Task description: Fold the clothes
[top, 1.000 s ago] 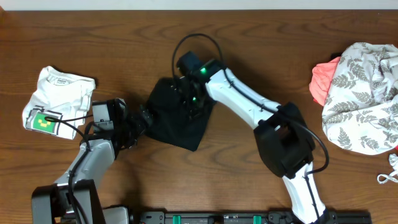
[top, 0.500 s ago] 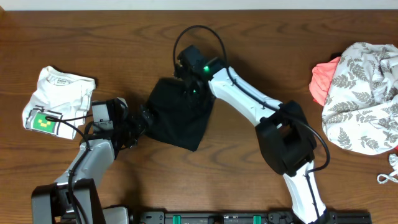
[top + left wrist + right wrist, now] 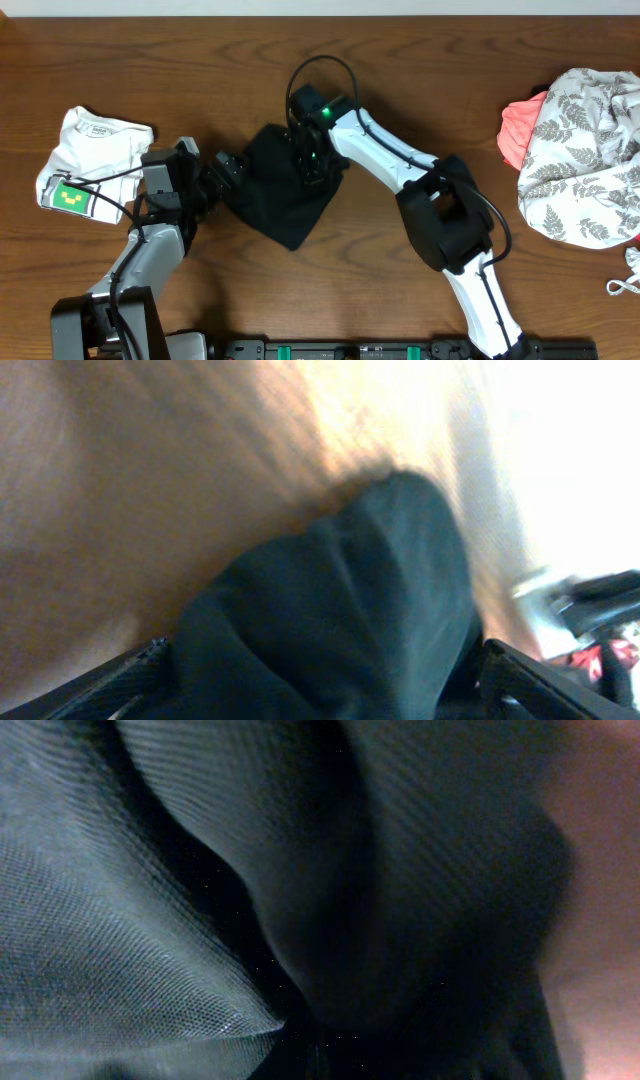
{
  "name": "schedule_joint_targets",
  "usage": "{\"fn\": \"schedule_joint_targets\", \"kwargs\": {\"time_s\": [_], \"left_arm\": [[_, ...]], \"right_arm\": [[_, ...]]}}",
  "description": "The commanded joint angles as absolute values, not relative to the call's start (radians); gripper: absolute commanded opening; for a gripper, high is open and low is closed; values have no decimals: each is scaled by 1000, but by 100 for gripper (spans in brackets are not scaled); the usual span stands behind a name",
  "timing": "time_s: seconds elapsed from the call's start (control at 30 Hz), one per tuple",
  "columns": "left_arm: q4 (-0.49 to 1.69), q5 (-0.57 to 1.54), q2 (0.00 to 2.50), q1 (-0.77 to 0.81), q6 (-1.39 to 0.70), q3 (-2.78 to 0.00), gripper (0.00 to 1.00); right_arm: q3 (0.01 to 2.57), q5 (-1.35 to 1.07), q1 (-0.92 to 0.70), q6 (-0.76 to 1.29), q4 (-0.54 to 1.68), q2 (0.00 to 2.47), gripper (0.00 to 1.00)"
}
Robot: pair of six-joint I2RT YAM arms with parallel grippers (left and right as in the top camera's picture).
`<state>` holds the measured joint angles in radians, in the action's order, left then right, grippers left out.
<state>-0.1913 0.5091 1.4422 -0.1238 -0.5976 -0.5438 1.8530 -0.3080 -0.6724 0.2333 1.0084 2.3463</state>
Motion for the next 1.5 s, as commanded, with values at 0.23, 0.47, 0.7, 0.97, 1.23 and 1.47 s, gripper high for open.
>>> {"fn": "schedule_joint_targets", "kwargs": {"time_s": [0.23, 0.47, 0.7, 0.97, 1.23, 1.47], "left_arm": [[-234, 501, 1449, -130, -580, -565, 92], [-159, 505, 1437, -205, -540, -577, 88], [-68, 509, 1435, -320, -476, -577, 89], [70, 545, 1436, -310, -453, -575, 92], [104, 538, 1438, -295, -443, -558, 99], [104, 548, 1494, -295, -430, -557, 99]], "right_arm": [[1806, -408, -762, 501, 1029, 2440, 1], [1826, -392, -693, 402, 1024, 2378, 2], [1826, -393, -606, 259, 1033, 2199, 3], [1825, -384, -606, 126, 975, 2115, 5], [1825, -381, -630, 117, 933, 2175, 4], [1824, -362, -651, 117, 907, 2207, 4]]}}
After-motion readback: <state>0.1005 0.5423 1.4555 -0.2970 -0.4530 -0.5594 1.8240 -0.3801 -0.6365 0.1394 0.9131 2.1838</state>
